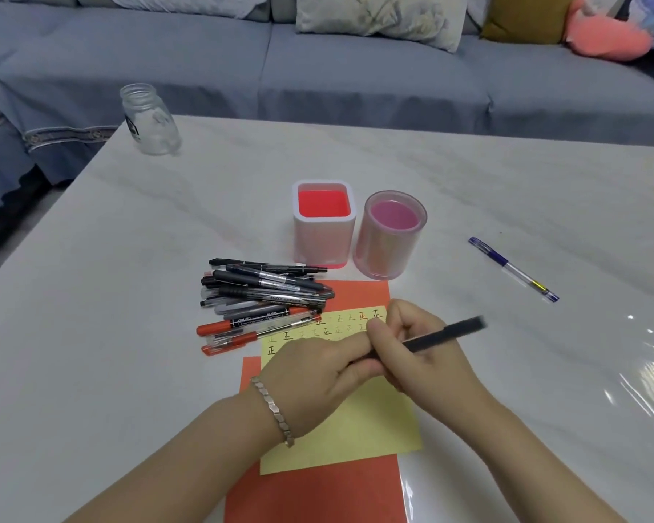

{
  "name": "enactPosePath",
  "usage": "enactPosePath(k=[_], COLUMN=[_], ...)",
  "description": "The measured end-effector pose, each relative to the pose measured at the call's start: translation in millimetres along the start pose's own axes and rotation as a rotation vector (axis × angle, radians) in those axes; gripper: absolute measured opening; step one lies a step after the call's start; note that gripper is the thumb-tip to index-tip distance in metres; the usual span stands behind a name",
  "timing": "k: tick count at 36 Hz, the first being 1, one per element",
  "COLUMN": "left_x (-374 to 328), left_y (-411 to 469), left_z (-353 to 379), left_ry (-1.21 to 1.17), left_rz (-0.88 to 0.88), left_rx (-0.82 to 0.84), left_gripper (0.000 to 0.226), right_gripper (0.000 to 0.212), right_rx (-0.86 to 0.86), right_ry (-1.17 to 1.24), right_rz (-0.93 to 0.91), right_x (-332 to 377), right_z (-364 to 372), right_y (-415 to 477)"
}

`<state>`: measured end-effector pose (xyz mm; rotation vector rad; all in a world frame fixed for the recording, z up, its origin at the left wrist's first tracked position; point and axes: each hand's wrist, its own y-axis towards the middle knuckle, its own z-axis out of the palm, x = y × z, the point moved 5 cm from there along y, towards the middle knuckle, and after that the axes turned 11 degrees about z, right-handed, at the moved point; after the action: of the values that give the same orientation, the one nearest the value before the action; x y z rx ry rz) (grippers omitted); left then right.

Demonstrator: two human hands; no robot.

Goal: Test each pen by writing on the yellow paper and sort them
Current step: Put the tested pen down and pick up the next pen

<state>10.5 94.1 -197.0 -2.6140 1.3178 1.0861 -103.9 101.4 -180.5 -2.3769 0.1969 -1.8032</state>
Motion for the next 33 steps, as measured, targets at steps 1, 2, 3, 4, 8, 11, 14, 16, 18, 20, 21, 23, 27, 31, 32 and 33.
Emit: enactPosePath(k=[1, 2, 3, 4, 8, 11, 14, 16, 18, 20, 21, 23, 27, 31, 32, 33], left_x=[1.1, 4.6, 10.5, 18.1, 37.5, 50.3, 62.9, 64.8, 62.2, 55.9, 52.0, 45.9, 45.8, 48.2, 47.9, 47.6], left_y=[0.4, -0.8, -3.7, -8.9, -33.3, -49.8, -62.6, -65.3, -64.6, -60.9, -57.3, -50.3, -43.3, -41.3, -41.2, -41.1], left_z=[-1.8, -4.9, -8.3, -11.4, -13.4, -2.4, 6.1, 5.2, 3.2, 7.1, 12.1, 24.4, 47.6, 54.5, 55.4, 56.2], left_ry=[0.003, 0.007, 0.019, 0.045, 0.231, 0.466, 0.564, 0.605, 0.657, 0.610, 0.564, 0.517, 0.534, 0.510, 0.514, 0.509], left_rz=[-0.018, -0.066, -0.141, -0.223, -0.407, -0.290, -0.279, -0.279, -0.254, -0.198, -0.170, -0.143, -0.125, -0.091, -0.081, -0.073], left_rx=[-0.015, -0.049, -0.102, -0.165, -0.155, -0.116, -0.087, -0.128, -0.186, -0.200, -0.165, -0.036, 0.200, 0.229, 0.223, 0.217], left_gripper=[0.039, 0.034, 0.032, 0.031, 0.027, 0.023, 0.043, 0.044, 0.032, 0.028, 0.034, 0.046, 0.057, 0.047, 0.046, 0.045], right_gripper=[0.035, 0.029, 0.024, 0.021, 0.020, 0.060, 0.076, 0.072, 0.072, 0.072, 0.073, 0.080, 0.067, 0.021, 0.024, 0.027], right_rx=[-0.008, -0.020, -0.039, -0.060, -0.109, -0.009, 0.080, 0.068, 0.071, 0.069, 0.070, 0.068, 0.017, -0.251, -0.306, -0.347], right_ry=[0.016, 0.047, 0.075, 0.096, -0.057, -0.612, -0.840, -0.863, -0.851, -0.851, -0.852, -0.852, -0.766, -0.383, -0.298, -0.198], right_rz=[-0.012, -0.018, -0.020, -0.013, 0.060, -0.067, -0.057, -0.069, -0.078, -0.084, -0.082, -0.084, -0.105, -0.076, -0.049, 0.001], right_x=[0.6, 1.0, -1.3, -4.3, -40.6, -63.4, -80.2, -83.4, -84.4, -88.2, -89.1, -88.9, -83.2, -67.6, -65.3, -64.8], right_z=[-2.9, -6.8, -11.6, -15.6, -22.0, -9.6, 1.1, 3.7, 5.3, 6.6, 7.1, 7.7, 2.6, -23.5, -29.2, -34.6], right_y=[-1.0, -1.5, -1.3, -0.5, -0.6, -0.8, 3.4, 5.0, 5.0, 5.0, 5.1, 5.5, 4.7, -3.1, -4.0, -3.5])
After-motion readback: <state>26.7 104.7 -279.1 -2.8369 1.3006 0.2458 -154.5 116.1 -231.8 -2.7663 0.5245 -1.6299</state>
